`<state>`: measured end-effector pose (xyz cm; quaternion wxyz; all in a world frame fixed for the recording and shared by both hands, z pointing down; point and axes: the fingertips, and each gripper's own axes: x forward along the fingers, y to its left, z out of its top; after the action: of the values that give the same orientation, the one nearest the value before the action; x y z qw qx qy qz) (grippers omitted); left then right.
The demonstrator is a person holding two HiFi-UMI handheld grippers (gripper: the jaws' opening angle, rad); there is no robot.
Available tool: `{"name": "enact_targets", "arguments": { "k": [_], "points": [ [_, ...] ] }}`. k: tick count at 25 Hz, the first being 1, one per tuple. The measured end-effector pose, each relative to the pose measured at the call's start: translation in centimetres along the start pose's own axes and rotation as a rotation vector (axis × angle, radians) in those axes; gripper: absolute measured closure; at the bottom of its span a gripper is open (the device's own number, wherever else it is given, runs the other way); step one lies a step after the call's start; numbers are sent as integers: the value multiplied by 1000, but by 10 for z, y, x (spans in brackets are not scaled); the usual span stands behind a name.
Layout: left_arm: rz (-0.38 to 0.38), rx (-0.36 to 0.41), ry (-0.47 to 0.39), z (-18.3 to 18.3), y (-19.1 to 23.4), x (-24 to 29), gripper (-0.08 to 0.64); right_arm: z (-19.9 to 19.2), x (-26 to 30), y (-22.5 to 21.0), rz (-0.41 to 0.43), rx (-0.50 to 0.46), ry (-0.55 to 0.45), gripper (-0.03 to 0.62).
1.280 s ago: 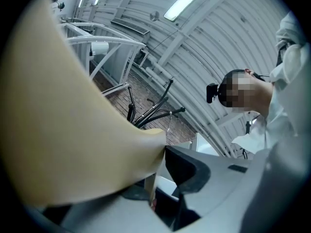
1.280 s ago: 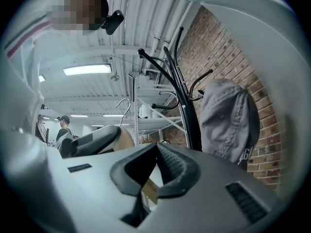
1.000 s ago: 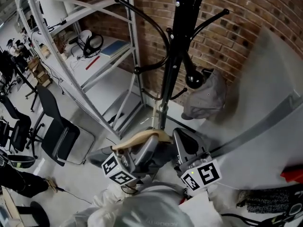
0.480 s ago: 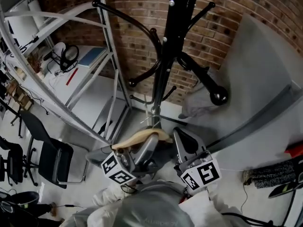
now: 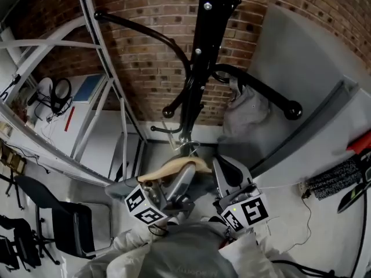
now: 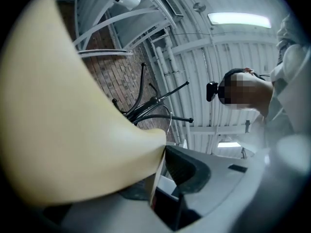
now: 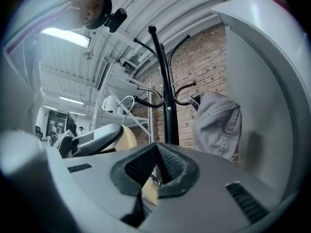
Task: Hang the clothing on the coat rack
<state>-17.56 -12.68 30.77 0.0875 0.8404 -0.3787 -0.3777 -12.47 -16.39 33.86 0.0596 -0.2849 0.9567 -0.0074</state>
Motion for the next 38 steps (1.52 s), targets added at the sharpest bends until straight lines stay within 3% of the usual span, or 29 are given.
{"name": "enact_targets", "arguments": {
  "k": [16,27,38],
  "points": [
    [-199,-157,105,24,0,-16,456,3,-21,32,-351,-31,-21,569],
    [-233,-190,100,35,-1,-15,456,12,-16,37,-378,-52,-21,569],
    [-257,-147,78,54,-5,-1,456,33,-11,29,-379,-76,-59,569]
  ]
}}
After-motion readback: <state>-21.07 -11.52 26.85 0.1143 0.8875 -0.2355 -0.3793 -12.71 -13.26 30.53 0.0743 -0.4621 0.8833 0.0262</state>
